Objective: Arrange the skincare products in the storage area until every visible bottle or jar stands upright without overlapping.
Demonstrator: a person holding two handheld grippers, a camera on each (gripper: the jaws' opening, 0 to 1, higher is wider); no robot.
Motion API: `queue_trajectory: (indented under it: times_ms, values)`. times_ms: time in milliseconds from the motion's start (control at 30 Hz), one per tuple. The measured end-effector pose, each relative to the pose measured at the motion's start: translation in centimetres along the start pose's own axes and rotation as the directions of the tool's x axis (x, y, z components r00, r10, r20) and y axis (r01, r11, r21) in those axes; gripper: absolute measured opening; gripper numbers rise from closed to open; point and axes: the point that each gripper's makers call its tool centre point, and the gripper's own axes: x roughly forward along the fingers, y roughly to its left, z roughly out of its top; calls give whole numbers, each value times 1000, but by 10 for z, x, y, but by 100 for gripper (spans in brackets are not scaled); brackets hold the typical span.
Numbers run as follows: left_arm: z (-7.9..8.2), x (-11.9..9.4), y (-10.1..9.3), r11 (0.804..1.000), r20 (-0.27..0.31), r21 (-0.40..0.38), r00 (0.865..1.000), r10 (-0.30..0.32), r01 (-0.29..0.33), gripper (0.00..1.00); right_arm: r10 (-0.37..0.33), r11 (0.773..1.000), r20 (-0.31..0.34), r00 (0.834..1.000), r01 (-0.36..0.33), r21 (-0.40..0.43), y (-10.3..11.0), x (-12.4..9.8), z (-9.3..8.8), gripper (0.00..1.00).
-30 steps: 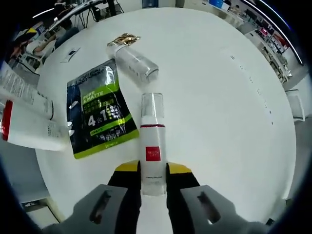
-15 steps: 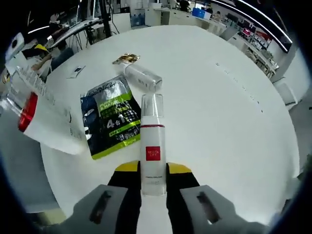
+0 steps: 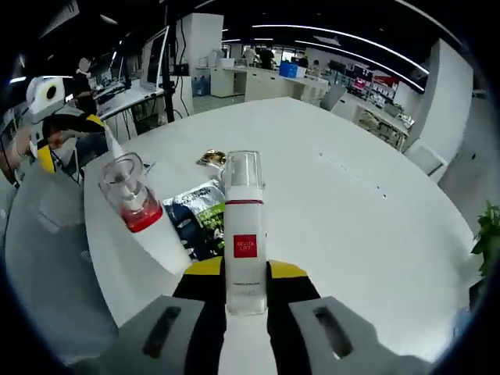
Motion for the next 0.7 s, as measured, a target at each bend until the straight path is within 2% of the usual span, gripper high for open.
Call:
queue_trajectory:
  times_ms: [100,200,367,467,600,700]
  values:
    - [3,2,-6,1000,12,-10,1000,-15,15,70,-39,999,37,999,39,-2,7,-14,5,17]
    - [4,4,-10,1000,15,-9,1000,-20,21,69,-59,998,100,993,56,32,2,-28,11,17]
    - [7,4,-18,999,26,5,999,-41,41,68,-74,996,136,988,68,49,9,-47,15,18]
    - [9,4,-21,999,38,3,998,-41,41,67,-98,994,178,979,87,70,15,-60,20,18]
    - [10,3,-26,998,47,-2,997,-60,61,63,-92,994,221,971,76,80,30,-73,30,18]
    - [12,3,-25,999,64,9,997,-51,51,61,-65,997,244,968,56,45,46,-80,42,18]
